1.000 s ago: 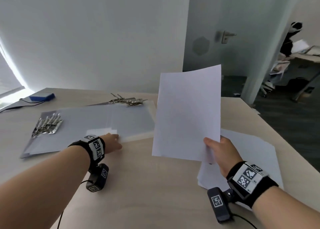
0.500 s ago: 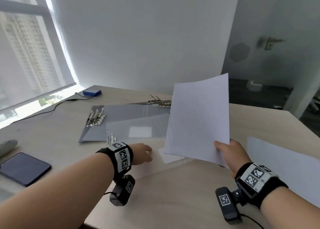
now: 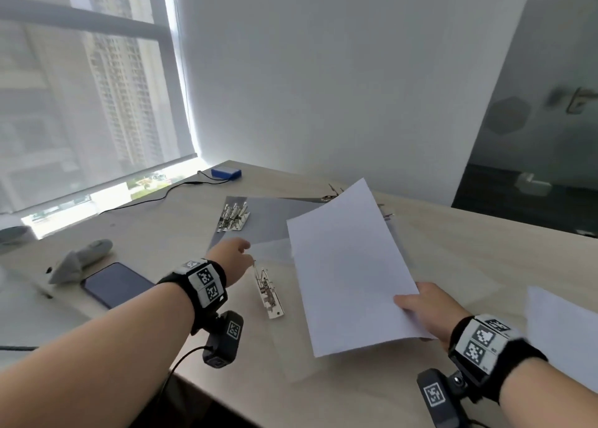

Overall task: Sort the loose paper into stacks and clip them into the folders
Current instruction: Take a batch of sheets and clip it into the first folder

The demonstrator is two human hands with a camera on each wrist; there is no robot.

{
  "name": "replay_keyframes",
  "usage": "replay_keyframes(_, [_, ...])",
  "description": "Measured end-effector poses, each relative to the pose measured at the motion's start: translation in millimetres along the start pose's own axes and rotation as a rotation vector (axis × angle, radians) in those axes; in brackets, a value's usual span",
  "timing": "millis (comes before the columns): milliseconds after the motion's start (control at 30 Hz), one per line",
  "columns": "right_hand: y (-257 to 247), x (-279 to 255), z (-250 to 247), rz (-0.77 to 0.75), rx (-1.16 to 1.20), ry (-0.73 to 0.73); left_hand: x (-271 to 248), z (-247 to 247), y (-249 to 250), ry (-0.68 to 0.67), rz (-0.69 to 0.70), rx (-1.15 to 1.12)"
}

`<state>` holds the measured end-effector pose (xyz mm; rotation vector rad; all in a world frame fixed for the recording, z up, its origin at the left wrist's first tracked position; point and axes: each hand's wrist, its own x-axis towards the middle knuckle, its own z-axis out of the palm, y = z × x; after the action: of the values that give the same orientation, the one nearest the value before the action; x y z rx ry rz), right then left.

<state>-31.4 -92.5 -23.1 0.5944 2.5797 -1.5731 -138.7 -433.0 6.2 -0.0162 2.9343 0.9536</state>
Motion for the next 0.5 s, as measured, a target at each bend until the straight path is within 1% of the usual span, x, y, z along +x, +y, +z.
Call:
replay_keyframes(67, [-6, 1, 8, -0.011, -0.027, -0.028, 5, 6, -15, -0.059, -0.101, -0.126])
replay_keyframes(133, [-8, 6, 16, -0.020, -0.049, -0.038, 6, 15, -21, -0.107, -0.150, -0.251])
replay_keyframes(267, [-9, 15, 27, -0.025, -0.090, -0.085, 14, 29, -29, -0.071, -0.152, -0.335])
replay_keyframes(400, [-10, 22, 35, -0.025, -0.105, -0.126, 24, 35, -32, -0.052, -0.185, -0.433])
replay_keyframes(500, [-13, 25, 40, -0.024, -0.121, -0.159, 29, 39, -32, -0.070, -0.177, -0.453])
